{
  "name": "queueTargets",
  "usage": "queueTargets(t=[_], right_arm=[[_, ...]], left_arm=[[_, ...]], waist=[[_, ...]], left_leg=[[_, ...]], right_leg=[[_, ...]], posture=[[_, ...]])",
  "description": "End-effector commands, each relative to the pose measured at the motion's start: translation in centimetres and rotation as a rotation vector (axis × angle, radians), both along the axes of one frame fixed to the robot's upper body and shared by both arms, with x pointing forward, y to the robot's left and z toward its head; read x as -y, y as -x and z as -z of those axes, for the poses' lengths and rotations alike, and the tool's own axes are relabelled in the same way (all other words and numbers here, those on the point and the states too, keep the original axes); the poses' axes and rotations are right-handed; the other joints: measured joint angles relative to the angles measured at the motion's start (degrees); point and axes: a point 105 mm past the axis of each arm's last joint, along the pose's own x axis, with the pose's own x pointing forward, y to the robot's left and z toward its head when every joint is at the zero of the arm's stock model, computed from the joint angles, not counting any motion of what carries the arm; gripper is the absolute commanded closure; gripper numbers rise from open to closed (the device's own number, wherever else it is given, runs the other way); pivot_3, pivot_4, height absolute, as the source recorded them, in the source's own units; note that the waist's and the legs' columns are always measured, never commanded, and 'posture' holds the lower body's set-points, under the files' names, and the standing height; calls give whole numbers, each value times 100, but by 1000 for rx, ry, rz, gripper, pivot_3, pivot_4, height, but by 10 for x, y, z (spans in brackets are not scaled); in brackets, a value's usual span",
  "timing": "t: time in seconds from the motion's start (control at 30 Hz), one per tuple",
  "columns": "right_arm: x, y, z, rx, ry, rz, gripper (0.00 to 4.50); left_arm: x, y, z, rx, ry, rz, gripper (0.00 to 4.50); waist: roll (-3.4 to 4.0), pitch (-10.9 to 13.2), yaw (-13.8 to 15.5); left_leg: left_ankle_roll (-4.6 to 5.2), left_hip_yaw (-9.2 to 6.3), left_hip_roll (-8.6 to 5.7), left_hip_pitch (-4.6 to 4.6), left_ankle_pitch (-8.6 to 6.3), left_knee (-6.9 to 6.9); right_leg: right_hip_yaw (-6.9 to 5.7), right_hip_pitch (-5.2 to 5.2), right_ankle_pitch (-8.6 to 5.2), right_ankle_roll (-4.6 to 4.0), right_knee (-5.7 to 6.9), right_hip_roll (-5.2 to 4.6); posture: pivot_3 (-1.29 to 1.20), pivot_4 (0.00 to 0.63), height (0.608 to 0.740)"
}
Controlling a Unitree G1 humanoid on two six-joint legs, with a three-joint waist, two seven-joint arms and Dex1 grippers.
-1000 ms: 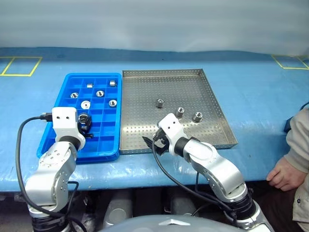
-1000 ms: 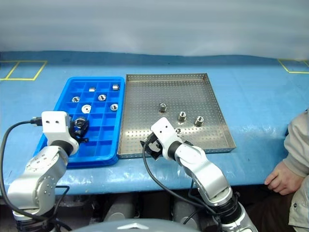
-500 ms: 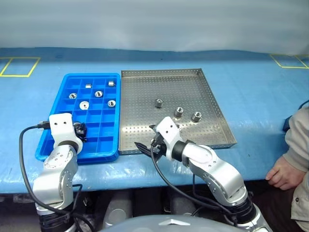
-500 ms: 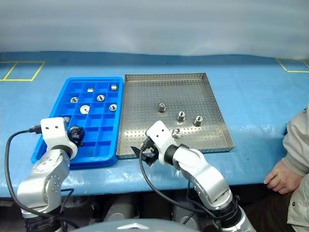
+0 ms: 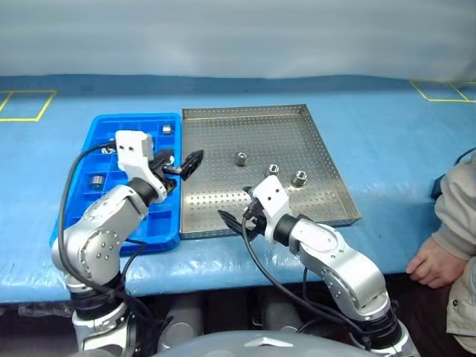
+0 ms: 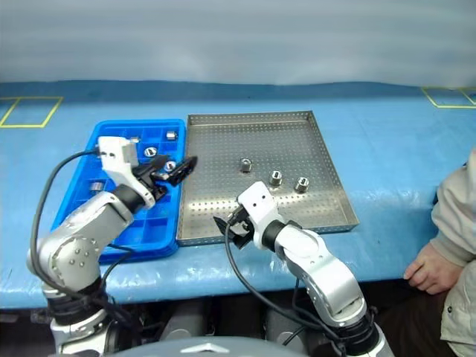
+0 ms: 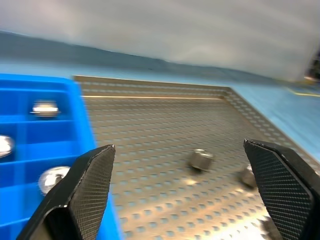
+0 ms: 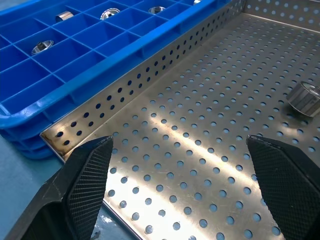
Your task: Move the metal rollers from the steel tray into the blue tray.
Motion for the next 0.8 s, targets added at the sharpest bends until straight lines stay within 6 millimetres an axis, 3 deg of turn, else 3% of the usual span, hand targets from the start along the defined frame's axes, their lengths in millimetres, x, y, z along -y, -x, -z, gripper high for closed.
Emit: queueTargets(t=[0.03, 0.37, 0.6, 0.8], right_arm=[[3, -2, -11, 54, -14, 25, 0], [4, -3, -7, 63, 17, 64, 0], [4, -2, -6, 69, 17, 82, 0], [3, -1, -6, 71, 18, 89, 0]], left_arm=[[26, -15, 12, -83, -56, 113, 15], [73, -79, 42, -2, -296, 144, 15], [85, -114, 55, 53, -335, 45, 15], [89, -127, 65, 65, -357, 12, 15]], waist=[[0, 0, -11], [0, 0, -121], [0, 0, -190], [-1, 0, -242]], left_leg=[[-1, 0, -4, 1, 1, 0], [1, 6, -7, 1, 0, -3], [4, 9, -5, -8, -3, -3], [8, 10, -6, -12, -5, -2]], right_leg=[[0, 0, 0, 0, 1, 6], [7, -1, 1, -2, -5, 9], [8, -9, 6, 6, -7, 8], [7, -12, 21, 33, -10, 8]], posture=[[-2, 150, 740], [-47, 150, 740], [-92, 150, 740], [-116, 150, 740]])
